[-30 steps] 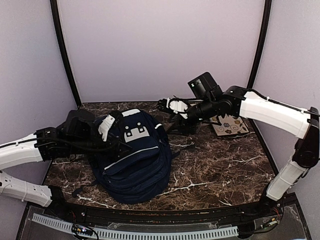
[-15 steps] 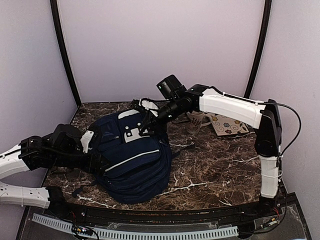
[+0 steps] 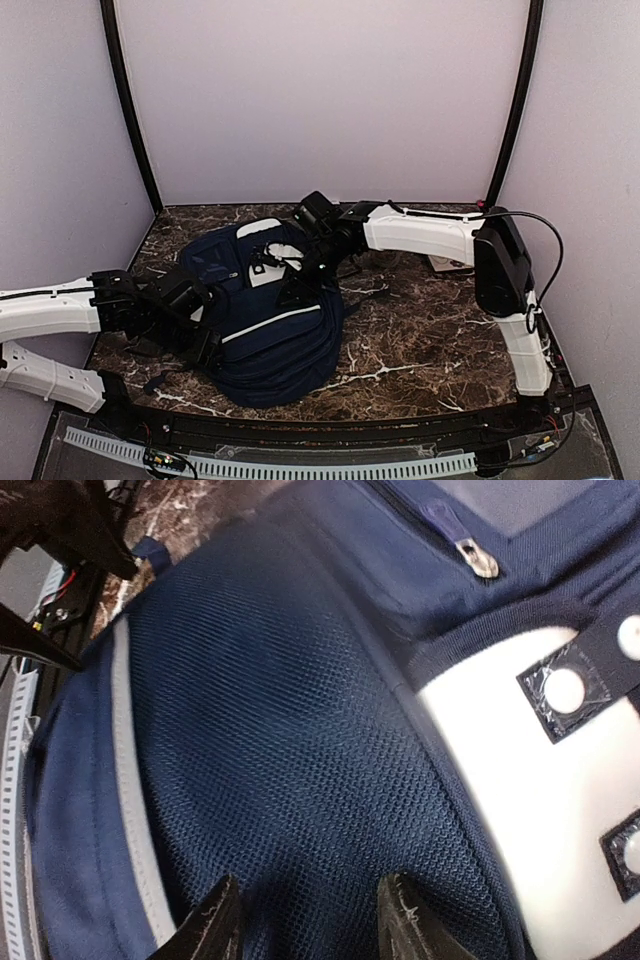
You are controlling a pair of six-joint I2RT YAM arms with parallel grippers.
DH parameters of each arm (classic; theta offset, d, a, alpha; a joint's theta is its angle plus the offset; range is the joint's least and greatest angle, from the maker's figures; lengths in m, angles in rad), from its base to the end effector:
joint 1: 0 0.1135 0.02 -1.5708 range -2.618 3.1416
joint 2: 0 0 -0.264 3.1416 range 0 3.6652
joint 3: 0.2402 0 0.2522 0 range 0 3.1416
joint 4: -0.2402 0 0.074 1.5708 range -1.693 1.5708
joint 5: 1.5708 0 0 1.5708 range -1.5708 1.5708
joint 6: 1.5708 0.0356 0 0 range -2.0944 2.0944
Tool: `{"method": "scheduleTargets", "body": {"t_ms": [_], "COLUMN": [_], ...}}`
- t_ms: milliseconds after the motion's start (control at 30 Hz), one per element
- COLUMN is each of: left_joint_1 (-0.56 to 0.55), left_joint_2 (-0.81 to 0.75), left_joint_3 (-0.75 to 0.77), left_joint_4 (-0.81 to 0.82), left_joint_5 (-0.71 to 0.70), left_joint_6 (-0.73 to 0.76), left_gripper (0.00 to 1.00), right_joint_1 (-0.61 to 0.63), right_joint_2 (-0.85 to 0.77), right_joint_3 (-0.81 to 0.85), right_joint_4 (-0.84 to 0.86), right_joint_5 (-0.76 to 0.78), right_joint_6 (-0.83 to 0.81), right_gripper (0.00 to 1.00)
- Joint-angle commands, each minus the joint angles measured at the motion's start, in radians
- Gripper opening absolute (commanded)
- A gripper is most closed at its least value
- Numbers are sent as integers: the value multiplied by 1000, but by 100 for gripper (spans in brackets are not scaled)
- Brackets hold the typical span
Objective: Pack the student bag
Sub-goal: Adjust the student bag at the center of the board.
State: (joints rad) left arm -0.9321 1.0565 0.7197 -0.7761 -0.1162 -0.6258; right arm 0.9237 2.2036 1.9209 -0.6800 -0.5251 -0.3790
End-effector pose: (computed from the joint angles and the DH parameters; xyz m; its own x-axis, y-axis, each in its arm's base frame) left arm 0.1163 -0.1497 0.2209 -0.8826 0.2128 -0.4192 0.3084 0.9351 -0.1747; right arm 0.2800 0.4001 0.2297 -0.1404 -0.7168 -0.6830 -0.9848 0.0301 0.1709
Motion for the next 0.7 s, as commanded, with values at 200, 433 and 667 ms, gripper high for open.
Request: {"method": "scheduleTargets", "body": {"t_ms": [200, 433, 667], "left_joint_1": [4, 4, 16], "left_joint_2": [-57, -18, 43], "left_joint_3": [-52, -36, -44], "left_joint_4": [111, 131, 172], "left_joint_5": [-13, -13, -5], "left_joint_6": [54, 144, 193], "left_gripper": [62, 52, 47], "right_joint_1": [-80, -95, -95], "right_joint_2": [225, 254, 249], "right_joint_3": [163, 200, 193], "right_joint_4": [-23, -23, -29], "right_joint_5": [141, 153, 136], "right_joint_6": [89, 80, 78], "right_gripper": [45, 45, 45]}}
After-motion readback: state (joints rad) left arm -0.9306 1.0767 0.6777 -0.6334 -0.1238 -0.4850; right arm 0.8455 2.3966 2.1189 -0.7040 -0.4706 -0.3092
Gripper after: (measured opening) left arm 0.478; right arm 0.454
